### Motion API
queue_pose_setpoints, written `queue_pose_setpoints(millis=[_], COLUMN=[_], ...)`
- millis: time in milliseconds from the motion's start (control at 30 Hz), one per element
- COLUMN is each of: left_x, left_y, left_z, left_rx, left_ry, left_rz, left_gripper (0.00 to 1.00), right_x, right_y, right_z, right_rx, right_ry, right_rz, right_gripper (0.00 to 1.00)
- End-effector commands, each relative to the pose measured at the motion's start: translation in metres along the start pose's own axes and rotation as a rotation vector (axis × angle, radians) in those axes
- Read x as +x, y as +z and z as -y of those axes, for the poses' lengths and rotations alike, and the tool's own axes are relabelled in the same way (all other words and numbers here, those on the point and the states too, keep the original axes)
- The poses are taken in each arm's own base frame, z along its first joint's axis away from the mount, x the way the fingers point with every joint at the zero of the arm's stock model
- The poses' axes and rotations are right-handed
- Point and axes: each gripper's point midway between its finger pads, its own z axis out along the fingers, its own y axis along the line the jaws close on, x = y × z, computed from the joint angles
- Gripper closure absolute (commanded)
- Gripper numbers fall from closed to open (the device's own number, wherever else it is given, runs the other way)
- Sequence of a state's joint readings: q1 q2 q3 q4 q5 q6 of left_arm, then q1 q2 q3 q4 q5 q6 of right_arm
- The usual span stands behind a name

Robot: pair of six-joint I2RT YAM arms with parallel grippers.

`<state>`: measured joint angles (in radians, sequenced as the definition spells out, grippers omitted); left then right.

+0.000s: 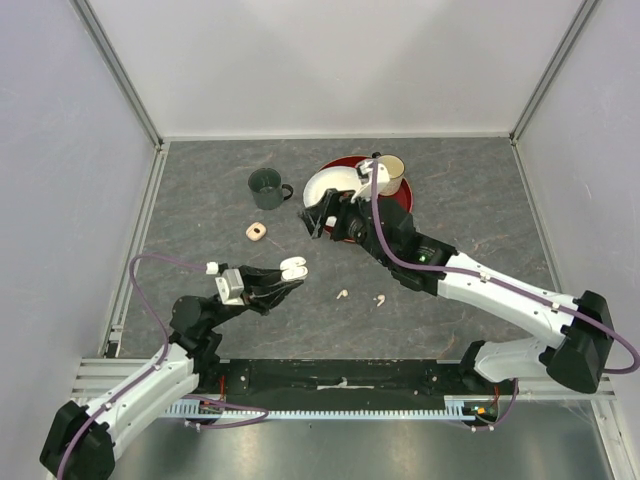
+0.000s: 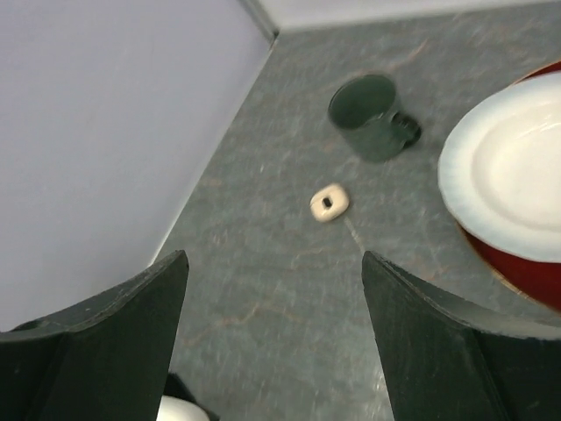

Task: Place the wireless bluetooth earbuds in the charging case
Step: Close the charging case.

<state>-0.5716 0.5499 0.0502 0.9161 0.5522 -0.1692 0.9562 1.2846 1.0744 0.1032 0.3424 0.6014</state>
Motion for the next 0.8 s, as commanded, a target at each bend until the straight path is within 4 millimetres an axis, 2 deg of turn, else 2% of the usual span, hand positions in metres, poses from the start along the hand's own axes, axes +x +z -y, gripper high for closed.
queue_pose_setpoints(millis=[0,300,467,600,767], left_x=[-0.016,-0.01,-0.009,-0.005,0.002], left_y=[0.008,0.007,0.009,0.011,0.015], left_z=[0.015,0.021,0.018,0.015,-0.001], left_rx=[0.112,0.15,0.145,0.131,0.042], left_ry=[0.032,0.039,0.037,0.023,-0.028], left_rz=[0.009,-0.028,-0.04,-0.054,-0.079], left_gripper=[0.98,0.98,0.98,0.98,0.98], right_x=[0.028,0.056,0.082,0.097,0.109], right_y=[-0.005,-0.003,-0.004,-0.013,-0.028], right_z=[-0.015,-0.004,0.002,0.004,0.013], right_rx=[-0.069,-0.066,-0.069,-0.096,-0.115], right_ry=[0.021,0.006,-0.006,-0.006,-0.029], right_rz=[-0.202,-0.303,-0.392,-0.448,-0.479], right_gripper=[0.13,0.13,0.13,0.13,0.13])
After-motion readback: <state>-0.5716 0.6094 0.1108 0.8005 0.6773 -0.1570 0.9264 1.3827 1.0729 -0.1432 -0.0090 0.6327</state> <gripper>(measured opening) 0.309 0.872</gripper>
